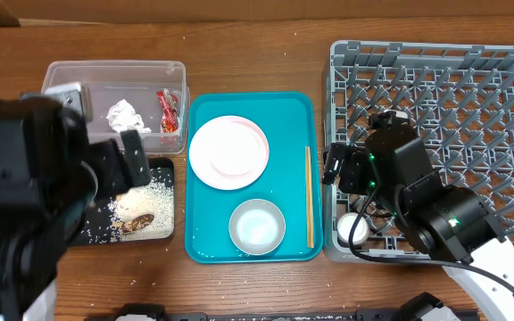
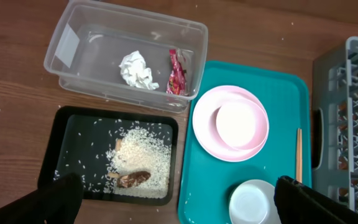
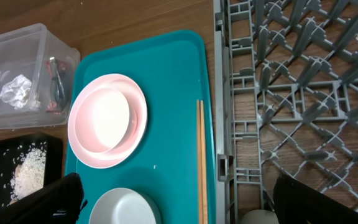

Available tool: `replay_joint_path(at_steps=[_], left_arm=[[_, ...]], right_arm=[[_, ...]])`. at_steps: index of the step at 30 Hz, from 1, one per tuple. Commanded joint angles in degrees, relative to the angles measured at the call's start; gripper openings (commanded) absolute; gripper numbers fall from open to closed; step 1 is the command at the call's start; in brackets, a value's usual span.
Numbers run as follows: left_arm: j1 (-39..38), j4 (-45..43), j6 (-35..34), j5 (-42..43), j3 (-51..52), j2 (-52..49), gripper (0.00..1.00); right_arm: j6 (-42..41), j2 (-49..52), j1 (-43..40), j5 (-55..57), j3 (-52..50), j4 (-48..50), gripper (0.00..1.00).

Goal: Sort waste into correct bins and load items into the dishwasher

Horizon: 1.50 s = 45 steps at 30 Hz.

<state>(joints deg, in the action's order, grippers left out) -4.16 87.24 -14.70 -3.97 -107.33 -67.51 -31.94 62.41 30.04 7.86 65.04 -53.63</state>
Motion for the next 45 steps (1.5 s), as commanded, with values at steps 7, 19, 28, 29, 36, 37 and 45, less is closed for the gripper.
replay_joint_path(at_steps=[7,19,28,29,36,37,45], left_arm=[[-0.3,-13.1,1.5,-4.7,15.4,14.0,1.00],[-0.3,-58.6,8.7,5.5,63.6,41.7,1.00],[-0.3,-64.1,8.7,5.3,84.6,61.7,1.00],[-0.3,-64.7,8.7,5.3,86.3,63.3,1.00],[-0.4,-70.6,7.9,5.6,96.0,67.3,1.00],[-0.4,-71.6,7.8,5.6,97.2,67.3,1.00],[-0.4,-83.4,7.8,8.5,107.1,67.3,1.00]], right_arm=[[-0.5,1.3,0.1,0.7,1.0,0.2,1.00],[-0.5,1.6,0.1,0.7,1.0,0.2,1.00],[-0.5,1.6,0.1,0.7,1.0,0.2,1.00],[-0.5,1.6,0.1,0.7,1.0,0.2,1.00],[-0.5,1.6,0.1,0.7,1.0,0.2,1.00],[-0.5,1.6,0.1,0.7,1.0,0.2,1.00],[-0.5,1.6,0.1,0.7,1.0,0.2,1.00]])
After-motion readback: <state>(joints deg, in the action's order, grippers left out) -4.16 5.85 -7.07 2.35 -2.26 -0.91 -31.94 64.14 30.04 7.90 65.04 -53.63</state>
